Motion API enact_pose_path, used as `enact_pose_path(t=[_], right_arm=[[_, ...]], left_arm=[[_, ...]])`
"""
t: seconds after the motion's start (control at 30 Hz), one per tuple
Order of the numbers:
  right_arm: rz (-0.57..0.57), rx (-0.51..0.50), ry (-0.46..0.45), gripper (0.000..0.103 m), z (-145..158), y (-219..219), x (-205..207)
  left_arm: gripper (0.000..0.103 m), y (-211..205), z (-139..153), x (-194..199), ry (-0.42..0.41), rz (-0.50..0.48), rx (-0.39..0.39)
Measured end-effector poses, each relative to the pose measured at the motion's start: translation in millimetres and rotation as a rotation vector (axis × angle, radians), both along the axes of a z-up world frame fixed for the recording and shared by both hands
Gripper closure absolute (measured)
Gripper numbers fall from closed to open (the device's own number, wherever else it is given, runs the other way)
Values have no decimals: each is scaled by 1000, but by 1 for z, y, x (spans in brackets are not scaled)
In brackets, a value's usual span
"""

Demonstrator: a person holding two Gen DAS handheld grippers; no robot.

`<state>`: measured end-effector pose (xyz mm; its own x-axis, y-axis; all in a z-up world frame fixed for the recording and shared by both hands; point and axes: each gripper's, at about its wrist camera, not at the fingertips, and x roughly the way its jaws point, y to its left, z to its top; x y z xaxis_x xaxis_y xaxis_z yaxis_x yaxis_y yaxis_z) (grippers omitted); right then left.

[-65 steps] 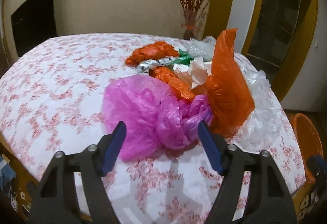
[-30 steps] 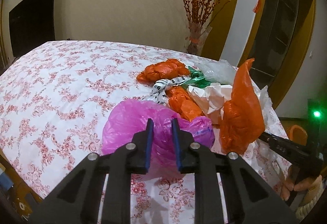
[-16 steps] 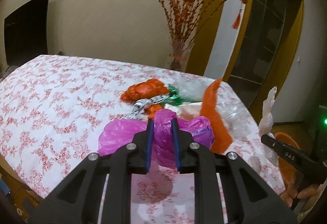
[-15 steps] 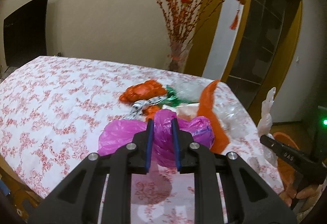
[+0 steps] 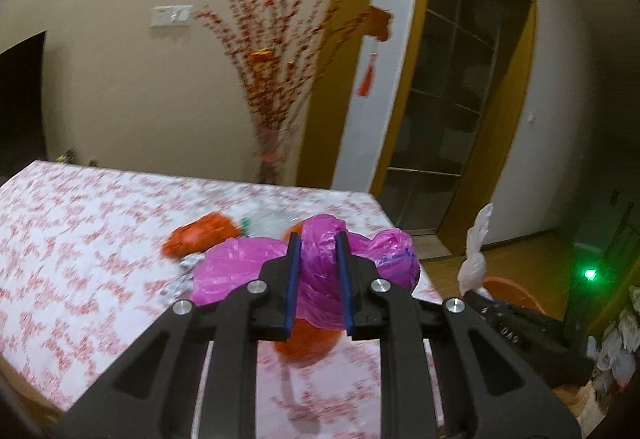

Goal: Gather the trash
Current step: 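Carry both bags over the orange basket and open both tools to drop them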

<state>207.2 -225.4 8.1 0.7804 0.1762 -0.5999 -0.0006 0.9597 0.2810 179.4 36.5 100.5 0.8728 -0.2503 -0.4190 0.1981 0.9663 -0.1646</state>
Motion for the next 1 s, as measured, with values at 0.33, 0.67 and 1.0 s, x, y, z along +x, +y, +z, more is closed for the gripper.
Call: enact_pose_path(t=[0.33,0.67,1.0], right_arm=[[-134,-29,11,93,2,-57,-14],[-359,-37,69,93,-8,-145,-54],[-464,11,89,93,-21,-182,-66]], left_arm=[[85,-95,13,15,-7,-201,-28],[85,-234,-30,33,103,-496,-22],[85,-321,-83,43,184,-701,62]])
